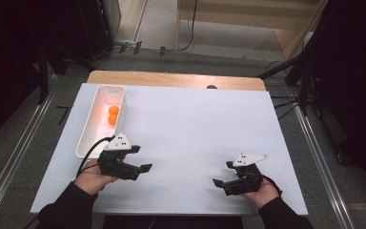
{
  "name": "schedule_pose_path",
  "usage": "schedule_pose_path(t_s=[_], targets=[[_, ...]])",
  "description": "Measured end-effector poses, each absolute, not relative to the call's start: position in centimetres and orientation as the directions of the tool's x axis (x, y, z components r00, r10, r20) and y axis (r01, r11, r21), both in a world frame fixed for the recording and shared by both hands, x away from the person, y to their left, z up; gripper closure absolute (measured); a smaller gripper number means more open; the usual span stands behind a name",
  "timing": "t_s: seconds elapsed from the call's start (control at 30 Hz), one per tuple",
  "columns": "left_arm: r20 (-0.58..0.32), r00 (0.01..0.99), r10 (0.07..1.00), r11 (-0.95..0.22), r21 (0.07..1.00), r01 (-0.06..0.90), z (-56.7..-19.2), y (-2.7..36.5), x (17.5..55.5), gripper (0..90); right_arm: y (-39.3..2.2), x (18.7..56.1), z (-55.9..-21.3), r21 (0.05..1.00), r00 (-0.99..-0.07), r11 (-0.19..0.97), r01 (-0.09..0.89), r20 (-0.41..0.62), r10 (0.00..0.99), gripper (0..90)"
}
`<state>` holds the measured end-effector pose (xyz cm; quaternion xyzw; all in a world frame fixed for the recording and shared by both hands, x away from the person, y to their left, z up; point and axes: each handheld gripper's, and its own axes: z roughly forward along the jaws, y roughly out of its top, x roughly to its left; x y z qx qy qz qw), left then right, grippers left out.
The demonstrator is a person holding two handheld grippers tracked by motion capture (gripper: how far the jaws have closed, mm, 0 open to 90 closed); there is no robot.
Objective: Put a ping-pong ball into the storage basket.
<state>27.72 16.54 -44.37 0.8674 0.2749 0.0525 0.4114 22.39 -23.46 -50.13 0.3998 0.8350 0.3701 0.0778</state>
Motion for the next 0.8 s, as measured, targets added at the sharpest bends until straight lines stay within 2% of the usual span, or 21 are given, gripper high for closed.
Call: schedule_pose_path(t_s=[0.33,0.8], targets=[[-0.143,0.857,0.495,-0.520,0.741,0.424,-45.3,16.9,27.1,21.5,-23.4,22.4,-50.1,0.678,-0.666,0.405,0.613,0.168,0.726,12.7],[-0.148,0.846,0.513,-0.546,0.704,0.455,-46.6,17.3,27.1,21.5,-23.4,22.3,-50.1,0.676,-0.665,0.407,0.614,0.166,0.728,12.7]])
